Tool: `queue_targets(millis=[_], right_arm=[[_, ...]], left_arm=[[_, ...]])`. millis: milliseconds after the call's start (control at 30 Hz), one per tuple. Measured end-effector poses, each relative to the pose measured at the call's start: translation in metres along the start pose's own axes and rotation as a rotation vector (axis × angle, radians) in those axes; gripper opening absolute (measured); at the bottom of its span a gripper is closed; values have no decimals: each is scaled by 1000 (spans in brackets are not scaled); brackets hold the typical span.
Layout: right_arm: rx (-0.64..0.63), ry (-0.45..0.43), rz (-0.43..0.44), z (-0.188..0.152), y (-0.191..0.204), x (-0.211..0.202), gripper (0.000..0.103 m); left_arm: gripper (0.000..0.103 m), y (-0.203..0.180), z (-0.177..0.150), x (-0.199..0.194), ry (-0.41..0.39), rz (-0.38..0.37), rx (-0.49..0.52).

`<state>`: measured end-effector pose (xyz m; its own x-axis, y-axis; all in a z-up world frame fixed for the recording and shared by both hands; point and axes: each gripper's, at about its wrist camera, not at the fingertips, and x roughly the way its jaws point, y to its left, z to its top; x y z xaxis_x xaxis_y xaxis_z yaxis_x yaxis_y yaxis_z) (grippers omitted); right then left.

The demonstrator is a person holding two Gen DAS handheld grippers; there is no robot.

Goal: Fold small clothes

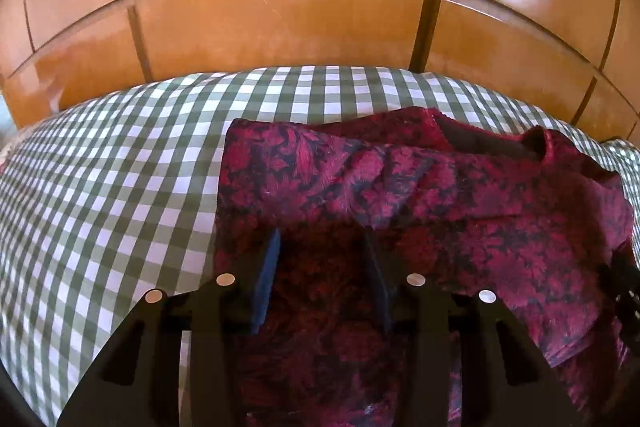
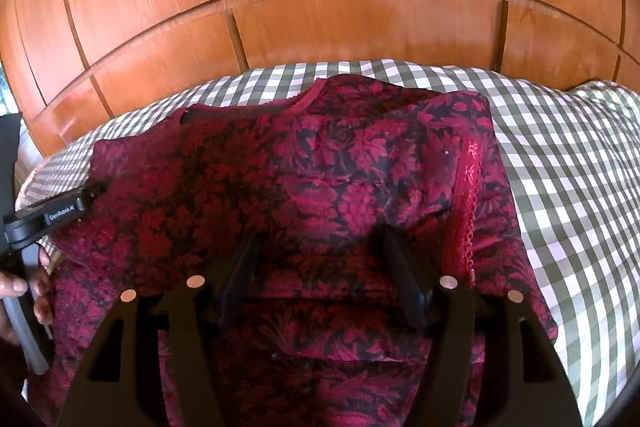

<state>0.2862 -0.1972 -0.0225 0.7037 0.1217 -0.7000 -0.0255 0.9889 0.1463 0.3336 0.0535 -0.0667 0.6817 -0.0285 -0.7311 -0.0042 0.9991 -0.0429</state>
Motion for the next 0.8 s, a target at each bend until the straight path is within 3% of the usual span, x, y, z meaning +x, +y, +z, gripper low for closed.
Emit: queue_targets(millis=[167,267,533,600,800], right_arm=[[-5,-10,-6,-1,1,0,65],[-19,-16,-25,-2,4,0,65],[-53,-23,-86,-3,11,-8,72],[-45,-22,-94,-3,12,-14,89],[26,-14,-40,-16,7,-44,99]], left_arm=[[42,4,-8,-24,-25,12,-66],[79,4,-18,-58,-76,38,-91],[79,2,-59,-134,-180,53,-56],[79,0,-72,-145,-175,53,-33],[79,1,-104,-160,-144,27,-25]])
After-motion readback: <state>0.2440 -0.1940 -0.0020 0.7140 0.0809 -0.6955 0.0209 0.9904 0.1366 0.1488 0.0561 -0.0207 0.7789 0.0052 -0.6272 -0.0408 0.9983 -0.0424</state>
